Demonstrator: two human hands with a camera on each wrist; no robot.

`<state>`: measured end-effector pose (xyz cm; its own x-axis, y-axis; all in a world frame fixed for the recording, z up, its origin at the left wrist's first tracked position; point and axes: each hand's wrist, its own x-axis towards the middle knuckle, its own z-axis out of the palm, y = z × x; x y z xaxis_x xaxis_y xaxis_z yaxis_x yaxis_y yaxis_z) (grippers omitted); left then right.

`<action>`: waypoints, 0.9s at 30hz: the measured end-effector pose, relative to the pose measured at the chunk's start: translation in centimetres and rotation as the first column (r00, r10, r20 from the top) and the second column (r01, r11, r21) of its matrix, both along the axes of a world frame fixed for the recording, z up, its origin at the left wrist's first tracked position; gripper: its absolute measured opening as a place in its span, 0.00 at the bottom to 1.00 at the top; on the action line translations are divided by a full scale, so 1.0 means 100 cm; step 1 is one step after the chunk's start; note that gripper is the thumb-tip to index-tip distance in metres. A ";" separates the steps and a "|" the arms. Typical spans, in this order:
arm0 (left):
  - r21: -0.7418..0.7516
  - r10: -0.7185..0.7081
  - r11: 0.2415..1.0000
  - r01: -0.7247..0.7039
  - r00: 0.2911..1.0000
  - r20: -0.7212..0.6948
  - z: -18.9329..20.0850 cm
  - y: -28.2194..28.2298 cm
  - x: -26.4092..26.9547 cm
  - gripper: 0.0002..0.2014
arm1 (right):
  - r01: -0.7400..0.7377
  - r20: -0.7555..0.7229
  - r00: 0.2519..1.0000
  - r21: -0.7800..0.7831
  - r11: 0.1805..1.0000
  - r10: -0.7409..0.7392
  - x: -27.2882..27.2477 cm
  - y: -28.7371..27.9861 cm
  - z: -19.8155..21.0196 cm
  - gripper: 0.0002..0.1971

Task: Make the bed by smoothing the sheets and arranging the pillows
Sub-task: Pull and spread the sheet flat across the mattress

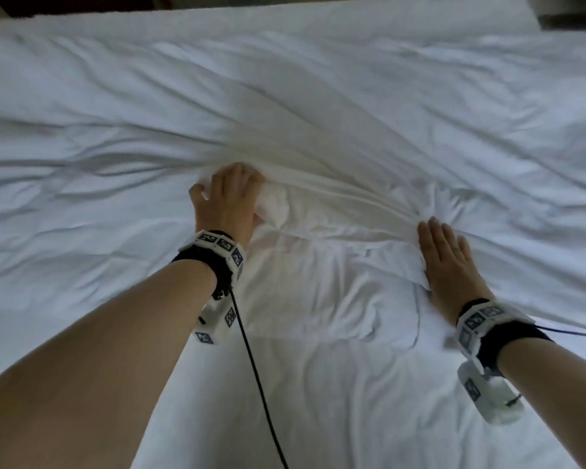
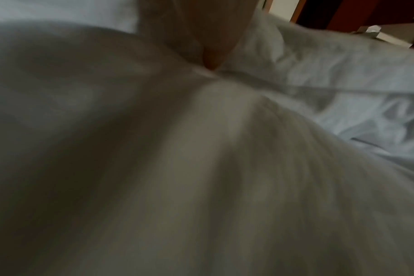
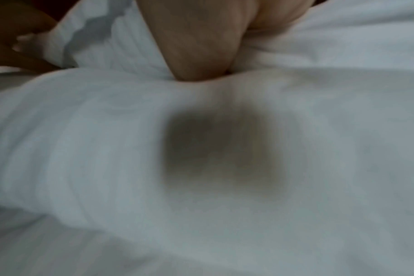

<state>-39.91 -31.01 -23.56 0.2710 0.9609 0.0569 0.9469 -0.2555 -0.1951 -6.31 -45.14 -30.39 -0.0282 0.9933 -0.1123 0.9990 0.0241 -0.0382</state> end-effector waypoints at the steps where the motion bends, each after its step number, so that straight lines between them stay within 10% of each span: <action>1: -0.029 -0.014 0.999 0.014 1.000 -0.002 0.004 0.004 -0.003 0.27 | -0.001 0.001 1.000 -0.006 1.000 0.001 -0.001 -0.001 0.001 0.50; 27: -0.271 -0.011 0.962 -0.029 0.989 -0.145 0.109 -0.120 -0.090 0.15 | -0.052 0.045 0.997 -0.139 0.989 0.059 -0.057 -0.096 0.117 0.43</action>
